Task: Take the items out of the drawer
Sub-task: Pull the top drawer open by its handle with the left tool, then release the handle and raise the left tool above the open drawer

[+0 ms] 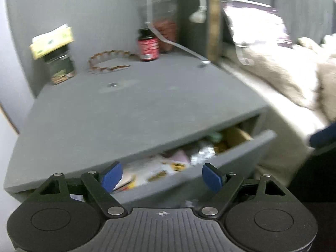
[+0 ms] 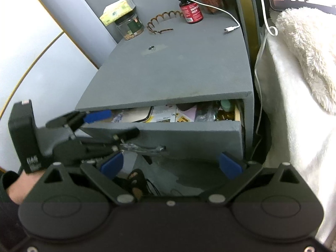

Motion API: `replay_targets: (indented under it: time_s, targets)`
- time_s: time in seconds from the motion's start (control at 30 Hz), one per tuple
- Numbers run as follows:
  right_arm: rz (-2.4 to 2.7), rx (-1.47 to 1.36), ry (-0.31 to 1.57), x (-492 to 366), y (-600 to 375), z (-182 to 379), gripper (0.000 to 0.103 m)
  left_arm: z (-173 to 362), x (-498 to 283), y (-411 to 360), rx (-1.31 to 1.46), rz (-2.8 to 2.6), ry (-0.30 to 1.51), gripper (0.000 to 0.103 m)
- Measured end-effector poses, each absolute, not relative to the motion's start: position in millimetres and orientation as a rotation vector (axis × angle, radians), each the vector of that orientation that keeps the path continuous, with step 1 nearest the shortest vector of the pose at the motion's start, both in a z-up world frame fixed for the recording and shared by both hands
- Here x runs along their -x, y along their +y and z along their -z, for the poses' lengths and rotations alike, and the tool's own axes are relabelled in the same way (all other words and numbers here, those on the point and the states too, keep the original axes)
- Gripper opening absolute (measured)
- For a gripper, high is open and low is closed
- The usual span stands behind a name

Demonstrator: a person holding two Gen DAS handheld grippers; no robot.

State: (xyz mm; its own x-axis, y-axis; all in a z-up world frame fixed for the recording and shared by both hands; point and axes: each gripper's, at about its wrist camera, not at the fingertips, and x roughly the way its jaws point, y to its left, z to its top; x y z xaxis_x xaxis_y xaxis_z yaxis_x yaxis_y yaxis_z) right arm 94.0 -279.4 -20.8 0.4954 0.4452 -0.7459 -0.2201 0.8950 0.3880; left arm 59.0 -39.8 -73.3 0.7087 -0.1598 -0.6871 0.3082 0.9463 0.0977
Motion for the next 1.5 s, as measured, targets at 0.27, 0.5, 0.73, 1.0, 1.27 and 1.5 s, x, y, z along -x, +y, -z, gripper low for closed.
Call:
replay_targets:
  time_s: [0.27, 0.5, 0.73, 1.0, 1.27, 1.5]
  targets:
    - [-0.339, -0.163, 0.999, -93.4, -265.1, 22.0, 0.099, 87.0, -77.3, -12.8, -0.111, 0.246, 0.841, 0.103]
    - [-0.307, -0.178, 0.988, -86.0, -263.5, 18.7, 0.099, 79.4, -60.7, -19.0, -0.105, 0.3, 0.785, 0.084]
    - [-0.276, -0.146, 0.992, -85.2, -259.4, 17.9, 0.099, 69.5, -74.8, 12.4, 0.094, 0.255, 0.788, 0.084]
    - [-0.256, -0.11, 1.006, -87.8, -251.6, 19.1, 0.099, 88.5, -84.5, 18.3, 0.071, 0.205, 0.889, 0.084]
    - [-0.233, -0.086, 1.009, -85.9, -247.6, 19.3, 0.099, 87.9, -81.9, 23.3, 0.094, 0.215, 0.911, 0.084]
    - [-0.24, -0.073, 1.008, -84.9, -245.6, 19.2, 0.099, 87.8, -70.4, 25.1, 0.106, 0.217, 0.904, 0.084]
